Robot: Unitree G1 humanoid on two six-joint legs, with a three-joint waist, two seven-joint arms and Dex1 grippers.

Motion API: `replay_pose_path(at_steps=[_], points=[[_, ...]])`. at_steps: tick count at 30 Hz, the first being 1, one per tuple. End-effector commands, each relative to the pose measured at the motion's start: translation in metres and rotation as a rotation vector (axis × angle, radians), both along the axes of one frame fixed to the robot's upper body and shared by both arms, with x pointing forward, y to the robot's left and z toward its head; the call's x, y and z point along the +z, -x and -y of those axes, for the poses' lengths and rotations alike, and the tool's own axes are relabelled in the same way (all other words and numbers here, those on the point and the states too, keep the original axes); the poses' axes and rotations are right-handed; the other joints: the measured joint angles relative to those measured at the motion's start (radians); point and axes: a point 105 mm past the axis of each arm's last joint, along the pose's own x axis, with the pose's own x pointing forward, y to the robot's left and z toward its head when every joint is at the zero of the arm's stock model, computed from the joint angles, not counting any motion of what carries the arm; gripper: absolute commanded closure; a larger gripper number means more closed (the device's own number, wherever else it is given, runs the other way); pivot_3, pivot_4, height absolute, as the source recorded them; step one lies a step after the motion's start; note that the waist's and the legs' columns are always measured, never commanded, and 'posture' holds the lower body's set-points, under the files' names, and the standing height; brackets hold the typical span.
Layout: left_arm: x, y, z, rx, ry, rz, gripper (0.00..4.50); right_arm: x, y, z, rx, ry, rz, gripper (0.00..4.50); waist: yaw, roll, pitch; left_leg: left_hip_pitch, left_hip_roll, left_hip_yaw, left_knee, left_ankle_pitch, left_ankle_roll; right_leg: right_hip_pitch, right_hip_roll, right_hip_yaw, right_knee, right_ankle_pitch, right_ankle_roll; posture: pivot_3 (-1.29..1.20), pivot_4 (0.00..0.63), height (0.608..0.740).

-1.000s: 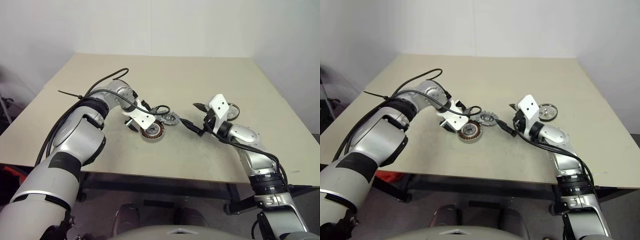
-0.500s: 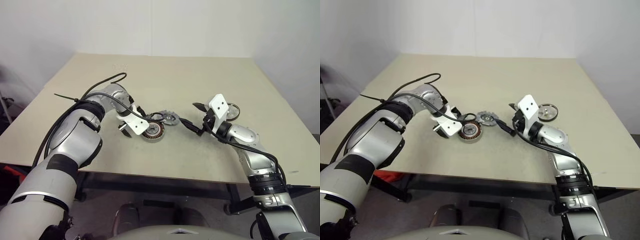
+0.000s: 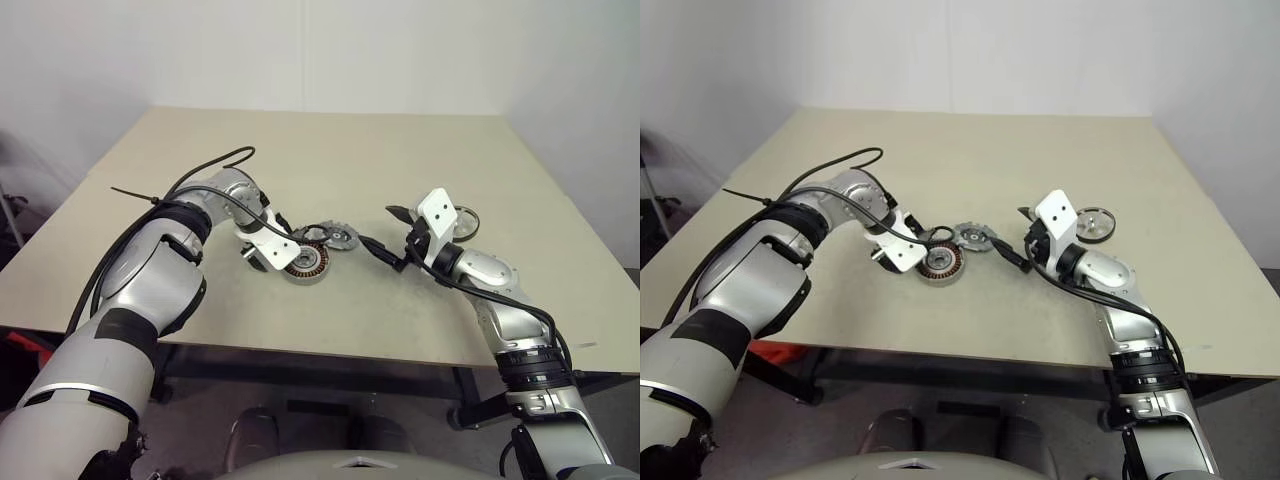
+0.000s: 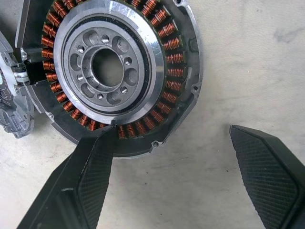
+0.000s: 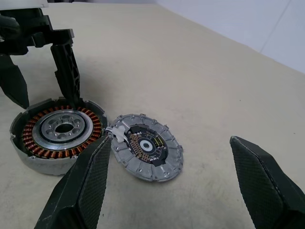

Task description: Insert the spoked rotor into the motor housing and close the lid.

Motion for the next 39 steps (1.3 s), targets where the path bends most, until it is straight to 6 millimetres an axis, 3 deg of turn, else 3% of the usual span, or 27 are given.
replay_pose_path(at_steps=[1, 4, 6, 10, 12, 13, 17, 32, 39], points=[[0.0, 0.0, -0.001, -0.008, -0.026, 0.005, 1.7, 0.023, 0.001, -0.002, 0.01, -0.028, 0.084, 0.0, -0.002, 0.0, 0.0, 0.0, 0.0, 0.0, 0.0, 0.0, 0.0, 0.0, 0.0, 0.0, 0.0, 0.0, 0.0, 0.0, 0.0, 0.74], [0.0, 0.0, -0.001, -0.006, -0.024, 0.001, 1.7, 0.022, 0.001, -0.003, 0.011, -0.028, 0.083, 0.0, -0.002, 0.0, 0.0, 0.0, 0.0, 0.0, -0.002, 0.0, 0.0, 0.0, 0.0, 0.0, 0.0, 0.001, -0.002, 0.0, 0.0, 0.74], [0.0, 0.0, -0.002, -0.005, -0.025, -0.002, 2.02, 0.022, 0.001, -0.003, 0.01, -0.029, 0.083, 0.0, -0.002, 0.0, 0.0, 0.0, 0.0, 0.0, -0.002, 0.0, 0.0, 0.0, 0.0, 0.0, -0.001, 0.002, -0.003, 0.0, 0.0, 0.74], [0.0, 0.0, -0.002, -0.005, -0.02, 0.004, 3.15, 0.022, 0.001, -0.003, 0.011, -0.03, 0.083, 0.0, -0.004, 0.0, 0.0, 0.001, 0.0, 0.0, -0.002, 0.0, 0.0, 0.0, 0.0, 0.0, -0.001, 0.002, -0.003, 0.0, 0.0, 0.74], [-0.001, 0.001, -0.003, -0.006, -0.026, -0.007, 3.15, 0.022, 0.001, -0.004, 0.011, -0.031, 0.083, 0.0, -0.003, 0.0, 0.0, 0.001, 0.0, 0.0, -0.003, 0.0, 0.0, 0.0, 0.0, 0.0, -0.001, 0.0, -0.001, 0.0, 0.0, 0.74], [-0.001, 0.002, -0.004, -0.006, -0.029, -0.013, 3.63, 0.023, 0.001, -0.004, 0.011, -0.031, 0.084, 0.0, -0.002, 0.0, 0.0, 0.001, 0.0, 0.0, -0.003, 0.0, 0.0, 0.0, 0.0, 0.0, -0.001, 0.0, 0.0, 0.0, 0.0, 0.74], [-0.001, 0.001, -0.004, -0.008, -0.026, -0.002, 4.46, 0.022, 0.001, -0.004, 0.012, -0.032, 0.082, 0.0, -0.002, 0.0, 0.0, 0.002, -0.001, 0.0, -0.003, 0.0, 0.0, 0.001, 0.0, 0.0, -0.001, 0.0, 0.001, 0.0, 0.0, 0.74], [0.005, -0.002, -0.008, 0.002, -0.032, 0.011, 4.46, 0.022, -0.001, -0.005, 0.012, -0.031, 0.083, 0.0, -0.005, -0.001, 0.0, 0.002, 0.0, 0.0, -0.003, 0.001, -0.001, 0.001, 0.0, 0.0, -0.001, 0.0, 0.0, 0.0, 0.0, 0.74], [0.03, -0.006, 0.014, -0.057, 0.032, 0.057, 4.46, 0.031, -0.006, 0.0, -0.025, -0.042, 0.118, 0.0, -0.005, -0.002, 0.002, 0.001, 0.0, 0.0, -0.003, 0.001, -0.001, 0.0, 0.0, 0.0, -0.001, 0.0, 0.0, 0.0, 0.0, 0.74]])
